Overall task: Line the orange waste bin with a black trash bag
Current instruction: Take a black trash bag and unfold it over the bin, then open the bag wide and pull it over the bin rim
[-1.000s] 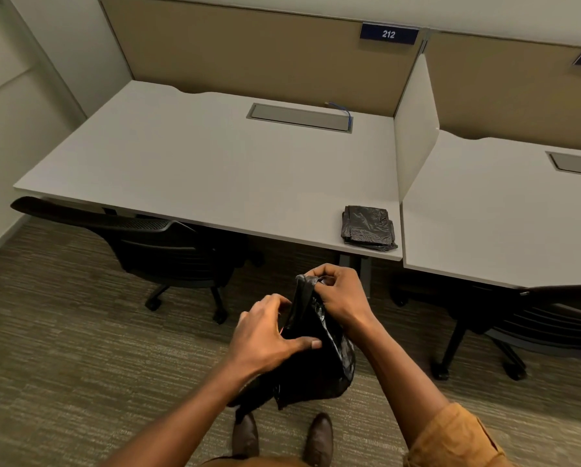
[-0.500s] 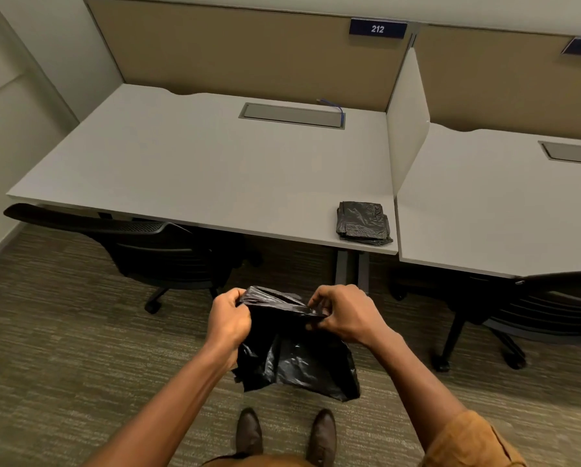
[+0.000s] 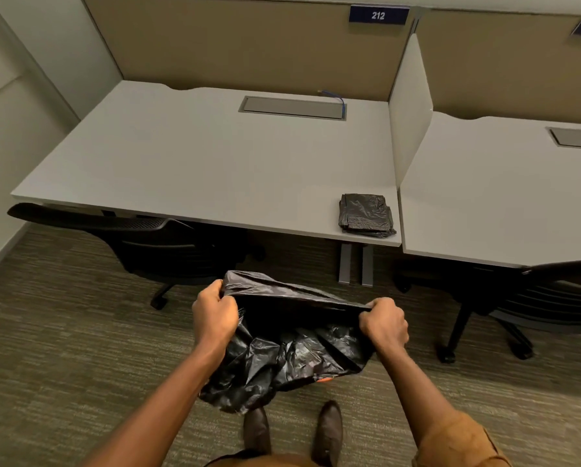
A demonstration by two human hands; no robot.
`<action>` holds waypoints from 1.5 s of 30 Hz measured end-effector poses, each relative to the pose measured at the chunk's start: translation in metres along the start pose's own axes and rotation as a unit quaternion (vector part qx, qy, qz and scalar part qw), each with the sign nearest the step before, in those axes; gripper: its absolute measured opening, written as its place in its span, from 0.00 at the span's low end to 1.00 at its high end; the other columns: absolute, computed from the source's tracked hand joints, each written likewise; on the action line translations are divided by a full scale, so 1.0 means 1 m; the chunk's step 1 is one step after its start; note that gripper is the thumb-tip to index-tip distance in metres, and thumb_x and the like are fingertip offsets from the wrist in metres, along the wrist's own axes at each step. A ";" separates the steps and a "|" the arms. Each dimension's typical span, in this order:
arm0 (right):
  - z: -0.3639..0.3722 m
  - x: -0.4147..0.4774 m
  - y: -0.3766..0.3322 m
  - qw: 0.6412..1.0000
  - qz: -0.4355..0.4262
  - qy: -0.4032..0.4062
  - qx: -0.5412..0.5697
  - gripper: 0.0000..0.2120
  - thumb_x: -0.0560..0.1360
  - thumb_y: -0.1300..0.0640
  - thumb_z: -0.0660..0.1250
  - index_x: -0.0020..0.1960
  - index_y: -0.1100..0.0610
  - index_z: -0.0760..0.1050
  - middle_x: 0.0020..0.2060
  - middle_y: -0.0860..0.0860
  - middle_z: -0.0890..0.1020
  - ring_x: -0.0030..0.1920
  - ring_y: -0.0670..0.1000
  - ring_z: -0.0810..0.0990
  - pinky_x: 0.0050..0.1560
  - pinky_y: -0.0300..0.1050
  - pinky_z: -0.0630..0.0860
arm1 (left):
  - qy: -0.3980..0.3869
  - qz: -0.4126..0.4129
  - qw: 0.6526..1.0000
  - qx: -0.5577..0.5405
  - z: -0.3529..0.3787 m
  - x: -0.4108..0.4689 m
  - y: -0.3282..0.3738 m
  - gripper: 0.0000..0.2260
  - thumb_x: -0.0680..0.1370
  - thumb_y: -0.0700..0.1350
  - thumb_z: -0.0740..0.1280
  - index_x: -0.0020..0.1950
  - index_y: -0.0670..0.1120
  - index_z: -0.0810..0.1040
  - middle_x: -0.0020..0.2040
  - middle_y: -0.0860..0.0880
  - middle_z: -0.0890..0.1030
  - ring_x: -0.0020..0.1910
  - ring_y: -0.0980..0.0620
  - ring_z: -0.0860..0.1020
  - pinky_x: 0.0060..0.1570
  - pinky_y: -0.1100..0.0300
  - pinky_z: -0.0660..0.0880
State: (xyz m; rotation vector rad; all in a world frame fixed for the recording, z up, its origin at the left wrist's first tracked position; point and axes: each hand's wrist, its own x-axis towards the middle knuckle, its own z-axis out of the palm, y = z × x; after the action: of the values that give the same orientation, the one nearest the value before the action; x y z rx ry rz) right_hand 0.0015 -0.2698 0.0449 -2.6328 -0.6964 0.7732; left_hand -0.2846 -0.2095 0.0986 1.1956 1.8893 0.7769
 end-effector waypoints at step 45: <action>0.022 0.107 0.091 0.949 0.207 0.095 0.220 0.04 0.74 0.59 0.70 0.40 0.55 0.79 0.39 0.55 0.79 0.36 0.57 0.76 0.39 0.43 0.70 | -0.045 -0.256 0.966 -0.008 0.130 0.062 -0.088 0.15 0.81 0.44 0.63 0.51 0.34 0.85 0.47 0.40 0.84 0.47 0.41 0.80 0.45 0.51 0.71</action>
State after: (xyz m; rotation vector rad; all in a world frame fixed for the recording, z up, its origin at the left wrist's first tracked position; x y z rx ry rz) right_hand 0.1007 -0.2855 -0.0562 -2.4062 0.0887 0.6702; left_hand -0.2329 -0.1737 -0.0581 0.6659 1.9864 0.4426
